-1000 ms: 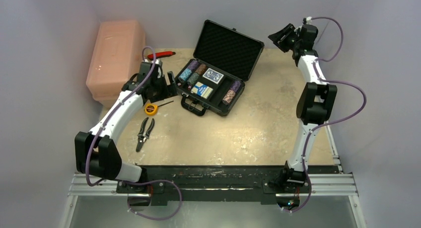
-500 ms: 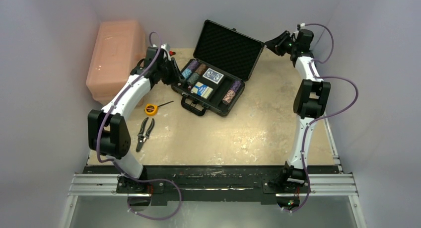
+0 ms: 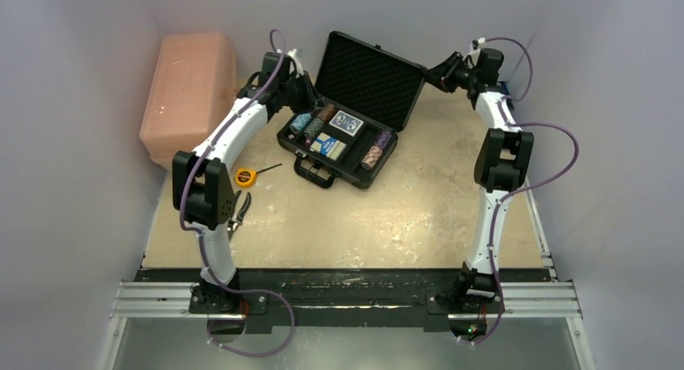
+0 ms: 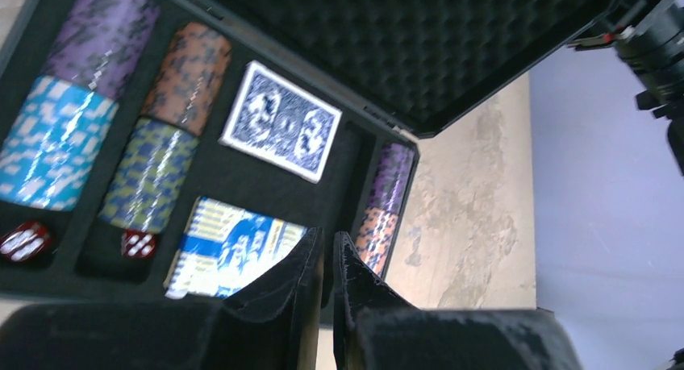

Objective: Pack up texas hold em set

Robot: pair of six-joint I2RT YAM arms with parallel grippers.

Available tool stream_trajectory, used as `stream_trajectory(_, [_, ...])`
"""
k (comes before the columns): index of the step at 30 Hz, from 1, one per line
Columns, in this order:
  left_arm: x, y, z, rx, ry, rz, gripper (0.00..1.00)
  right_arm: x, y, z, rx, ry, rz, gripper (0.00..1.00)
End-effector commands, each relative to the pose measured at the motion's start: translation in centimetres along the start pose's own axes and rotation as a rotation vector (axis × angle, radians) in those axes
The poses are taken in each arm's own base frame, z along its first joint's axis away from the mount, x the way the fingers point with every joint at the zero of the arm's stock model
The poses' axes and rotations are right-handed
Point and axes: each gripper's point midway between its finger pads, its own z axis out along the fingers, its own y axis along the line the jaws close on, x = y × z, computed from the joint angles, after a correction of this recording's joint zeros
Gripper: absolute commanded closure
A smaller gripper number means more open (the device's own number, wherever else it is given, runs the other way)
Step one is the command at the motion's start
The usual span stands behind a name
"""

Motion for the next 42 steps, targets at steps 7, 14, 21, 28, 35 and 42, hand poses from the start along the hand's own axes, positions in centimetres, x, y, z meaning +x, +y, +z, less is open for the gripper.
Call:
stream_trajectory(7, [-3.9, -5.4, 3.2, 0.192, -0.094, -0.074, 0.9, 3.3, 6.0, 0.3, -0.117, 0.082, -0.073, 0.64])
stream_trajectory(14, [-5.8, -6.3, 5.0, 0.256, -0.161, -0.171, 0.88, 4.3, 7.4, -0.1, -0.126, 0.096, -0.09, 0.64])
stream_trajectory(21, [-7.3, -7.0, 6.0, 0.297, -0.213, -0.219, 0.88, 5.2, 8.5, -0.2, -0.134, 0.105, -0.102, 0.65])
stream_trajectory(28, [-8.8, -7.2, 6.7, 0.304, -0.251, -0.259, 0.88, 5.9, 9.3, -0.5, -0.138, 0.113, -0.115, 0.66])
stream_trajectory(35, [-10.1, -8.0, 6.6, 0.341, -0.297, -0.267, 0.88, 6.6, 9.7, -1.0, -0.132, 0.127, -0.125, 0.66])
stream_trajectory(42, [-10.4, -7.9, 6.6, 0.347, -0.308, -0.3, 0.88, 9.9, 12.1, -0.7, -0.157, 0.179, -0.162, 0.67])
